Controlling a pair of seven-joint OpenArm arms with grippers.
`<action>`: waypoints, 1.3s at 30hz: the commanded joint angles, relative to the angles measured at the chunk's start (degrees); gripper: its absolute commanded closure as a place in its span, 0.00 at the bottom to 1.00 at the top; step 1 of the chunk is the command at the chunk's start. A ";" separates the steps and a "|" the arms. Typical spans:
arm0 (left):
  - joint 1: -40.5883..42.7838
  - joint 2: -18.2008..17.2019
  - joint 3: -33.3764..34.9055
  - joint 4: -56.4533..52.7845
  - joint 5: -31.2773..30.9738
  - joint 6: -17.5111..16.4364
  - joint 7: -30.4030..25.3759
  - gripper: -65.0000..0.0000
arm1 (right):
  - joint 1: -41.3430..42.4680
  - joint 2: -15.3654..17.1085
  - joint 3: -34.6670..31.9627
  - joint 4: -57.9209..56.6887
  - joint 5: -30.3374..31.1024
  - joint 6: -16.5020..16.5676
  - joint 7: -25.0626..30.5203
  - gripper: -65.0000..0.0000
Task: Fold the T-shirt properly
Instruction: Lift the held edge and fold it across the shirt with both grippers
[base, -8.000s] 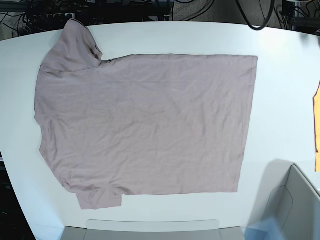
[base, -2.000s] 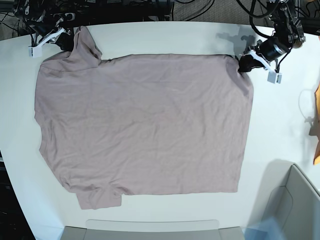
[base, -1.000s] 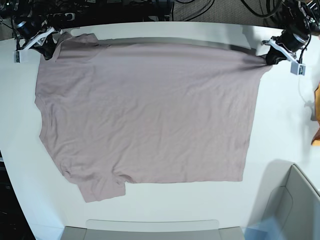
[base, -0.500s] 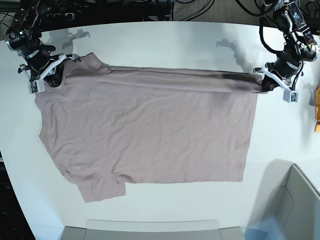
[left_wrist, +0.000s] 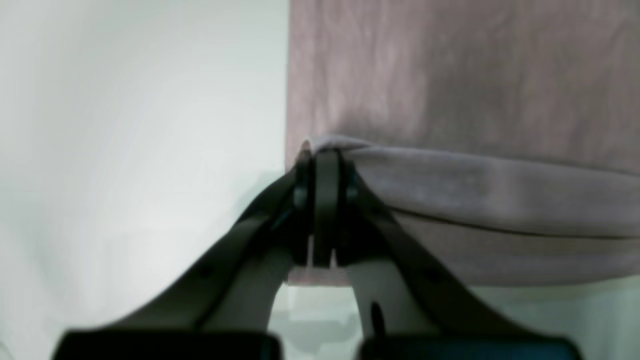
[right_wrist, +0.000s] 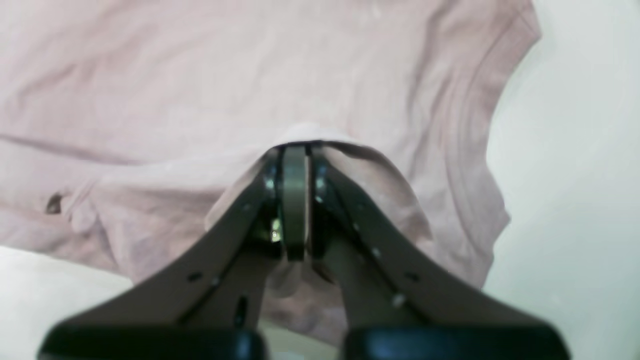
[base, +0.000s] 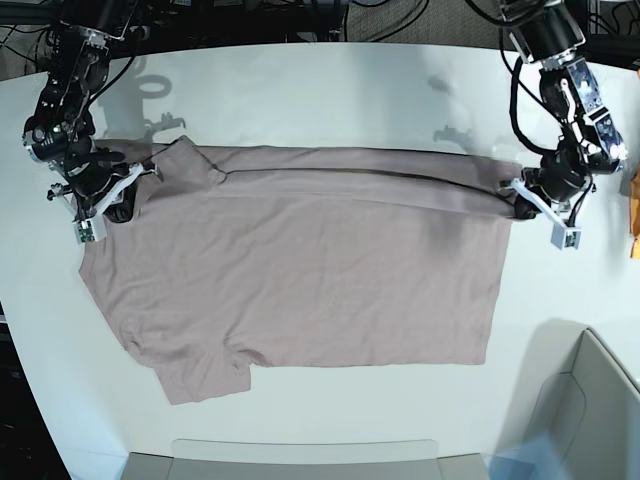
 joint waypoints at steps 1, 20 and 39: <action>-2.13 -1.01 -0.18 -0.03 -0.57 -0.04 -1.41 1.00 | 1.87 0.92 0.03 0.01 0.56 -0.06 1.23 1.00; -14.79 -1.19 -0.09 -17.88 -0.48 -0.04 -6.78 1.00 | 20.06 2.15 -4.02 -19.06 -4.62 -0.06 1.93 1.00; -10.92 -1.98 -0.62 -4.25 -0.48 -0.04 -7.48 1.00 | 19.54 3.38 -3.40 -9.13 -4.10 0.20 1.40 0.63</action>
